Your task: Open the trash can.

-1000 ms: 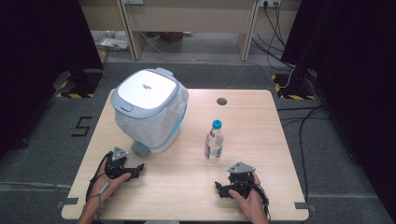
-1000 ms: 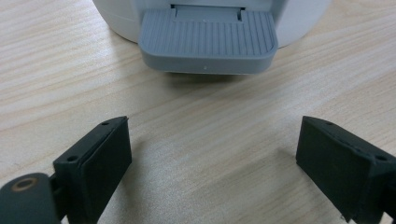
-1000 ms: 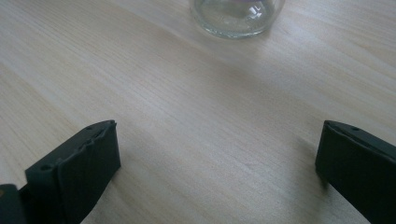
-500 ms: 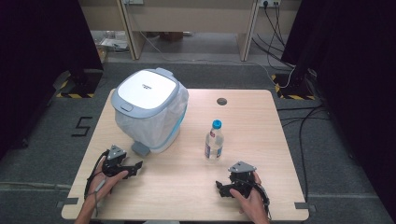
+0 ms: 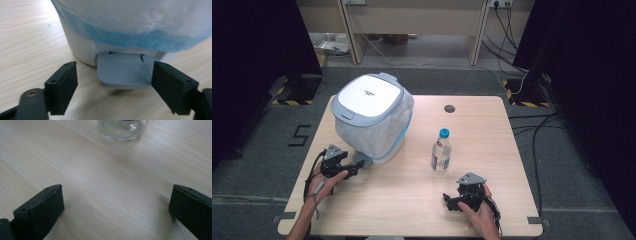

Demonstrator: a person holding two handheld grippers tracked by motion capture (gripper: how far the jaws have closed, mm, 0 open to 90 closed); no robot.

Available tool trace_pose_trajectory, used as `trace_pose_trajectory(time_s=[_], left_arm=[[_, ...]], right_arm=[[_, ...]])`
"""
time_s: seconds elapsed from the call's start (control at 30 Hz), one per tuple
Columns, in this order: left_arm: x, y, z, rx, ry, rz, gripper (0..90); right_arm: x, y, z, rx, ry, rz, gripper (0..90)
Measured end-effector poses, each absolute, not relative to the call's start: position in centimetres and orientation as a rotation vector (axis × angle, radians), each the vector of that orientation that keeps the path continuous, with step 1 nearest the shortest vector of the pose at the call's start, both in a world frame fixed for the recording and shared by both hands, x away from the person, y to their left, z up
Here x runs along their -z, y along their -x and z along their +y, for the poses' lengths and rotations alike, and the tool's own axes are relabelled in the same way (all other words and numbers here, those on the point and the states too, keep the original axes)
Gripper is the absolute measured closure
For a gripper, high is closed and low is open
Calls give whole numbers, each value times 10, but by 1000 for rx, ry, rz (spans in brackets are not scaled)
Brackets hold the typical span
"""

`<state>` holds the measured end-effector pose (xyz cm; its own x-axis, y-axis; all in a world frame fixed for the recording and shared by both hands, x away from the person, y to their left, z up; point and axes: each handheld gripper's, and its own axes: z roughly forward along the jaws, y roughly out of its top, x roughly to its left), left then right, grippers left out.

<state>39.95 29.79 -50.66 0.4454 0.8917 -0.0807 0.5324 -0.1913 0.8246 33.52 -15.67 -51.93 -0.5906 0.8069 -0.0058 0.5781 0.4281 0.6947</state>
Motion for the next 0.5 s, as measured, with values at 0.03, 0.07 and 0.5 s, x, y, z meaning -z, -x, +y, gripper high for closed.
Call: trace_pose_trajectory(time_s=[0.03, 0.07, 0.5], left_arm=[[507, -404, 299, -511, -1849, 1207, 247], [507, -405, 299, -501, -1849, 1205, 268], [507, -397, 279, -478, -1843, 1192, 358]], right_arm=[[519, -335, -157, -945, -1188, 2348, 0], [519, -335, -157, -945, -1188, 2348, 0], [519, -335, -157, -942, -1187, 2346, 1]])
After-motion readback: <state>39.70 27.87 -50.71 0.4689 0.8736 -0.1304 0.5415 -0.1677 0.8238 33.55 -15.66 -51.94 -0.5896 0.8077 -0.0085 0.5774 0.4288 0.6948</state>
